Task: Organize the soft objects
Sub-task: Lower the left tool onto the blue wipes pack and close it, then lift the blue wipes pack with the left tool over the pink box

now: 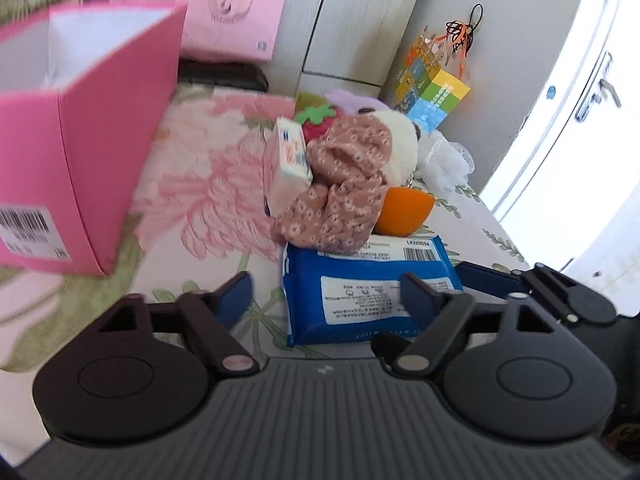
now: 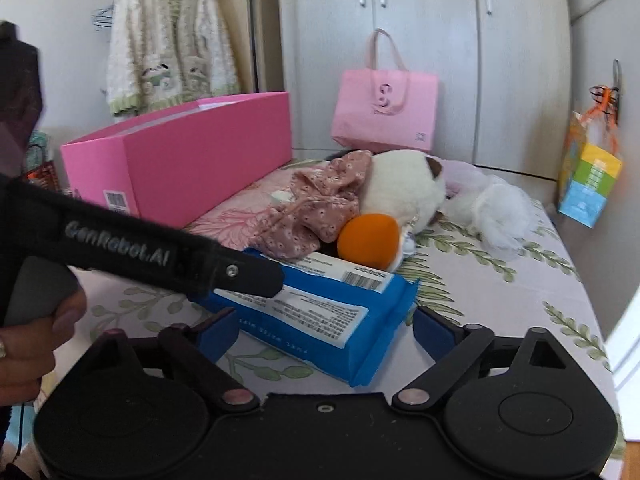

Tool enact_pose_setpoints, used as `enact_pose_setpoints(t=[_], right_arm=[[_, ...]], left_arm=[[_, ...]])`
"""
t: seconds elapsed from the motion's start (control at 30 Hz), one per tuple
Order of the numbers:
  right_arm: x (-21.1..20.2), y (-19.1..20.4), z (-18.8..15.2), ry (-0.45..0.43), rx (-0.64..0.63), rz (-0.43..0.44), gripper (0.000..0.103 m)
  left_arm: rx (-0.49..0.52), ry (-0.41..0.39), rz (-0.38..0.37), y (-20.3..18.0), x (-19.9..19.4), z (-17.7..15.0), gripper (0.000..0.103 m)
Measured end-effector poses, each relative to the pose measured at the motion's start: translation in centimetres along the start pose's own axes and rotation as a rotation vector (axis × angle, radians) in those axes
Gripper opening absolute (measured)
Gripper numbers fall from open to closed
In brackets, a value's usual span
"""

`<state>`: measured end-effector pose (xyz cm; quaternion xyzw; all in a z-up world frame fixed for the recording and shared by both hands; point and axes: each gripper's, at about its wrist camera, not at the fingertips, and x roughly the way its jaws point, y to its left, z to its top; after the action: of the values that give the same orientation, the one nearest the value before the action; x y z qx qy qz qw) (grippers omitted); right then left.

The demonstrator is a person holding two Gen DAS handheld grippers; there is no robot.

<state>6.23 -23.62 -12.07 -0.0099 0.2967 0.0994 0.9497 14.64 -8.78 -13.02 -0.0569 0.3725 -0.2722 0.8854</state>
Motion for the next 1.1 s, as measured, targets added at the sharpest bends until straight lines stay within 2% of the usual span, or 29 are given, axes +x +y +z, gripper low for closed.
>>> enact_pose_setpoints(t=[0.1,0.2,0.33,0.43,0.67,0.83,0.9,1.1], right_arm=[[0.3,0.0,-0.3,0.000,0.000,-0.002,0.090],[0.4,-0.2,-0.8,-0.002,0.028,-0.007,0.086],[-0.2,0.1,-1.2,-0.021,0.042,-0.005,0.073],[-0.4,0.4,-1.2,-0.021,0.045,-0.007,0.065],[-1.1,0.7,-0.7,0.023,0.097,-0.017,0.065],[-1.5,1.2,-0.5,0.063,0.107,-0.013,0.065],[-1.6,1.5,-0.4,0.078,0.105,-0.010,0.065],[-2.2,2.3,-0.3,0.111,0.099,0.000,0.065]], left_arm=[[0.018,-0.006,0.007,-0.1,0.1,-0.1,0.065],[0.033,0.017,-0.019,-0.6,0.2,-0.2,0.057],[0.061,0.029,0.002,-1.5,-0.1,-0.3,0.048],[0.088,0.030,0.010,-2.1,-0.7,-0.5,0.048],[0.065,0.096,-0.024,-1.9,-1.6,-0.3,0.048],[0.058,0.135,-0.016,-2.0,-2.2,-0.6,0.049],[0.062,0.153,-0.024,-2.3,-2.6,-0.7,0.060],[0.052,0.159,-0.034,-2.3,-3.6,-0.9,0.060]])
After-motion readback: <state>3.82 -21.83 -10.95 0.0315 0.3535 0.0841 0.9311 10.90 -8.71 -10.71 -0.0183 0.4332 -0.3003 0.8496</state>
